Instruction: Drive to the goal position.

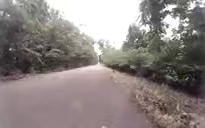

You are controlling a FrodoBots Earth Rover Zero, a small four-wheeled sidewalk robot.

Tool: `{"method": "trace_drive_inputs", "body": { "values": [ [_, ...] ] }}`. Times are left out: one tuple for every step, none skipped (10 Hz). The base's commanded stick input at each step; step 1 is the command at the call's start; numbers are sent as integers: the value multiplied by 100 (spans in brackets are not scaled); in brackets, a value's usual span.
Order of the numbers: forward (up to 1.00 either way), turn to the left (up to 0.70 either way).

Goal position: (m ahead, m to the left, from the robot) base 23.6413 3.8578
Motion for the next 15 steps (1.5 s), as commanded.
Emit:
{"method": "trace_drive_inputs", "body": {
  "values": [
    [70,0],
    [70,0],
    [70,0],
    [70,0],
    [70,0],
    [70,0],
    [70,0],
    [70,0],
    [70,0],
    [70,0],
    [70,0],
    [70,0],
    [70,18],
    [70,35],
    [70,35]
  ]
}}
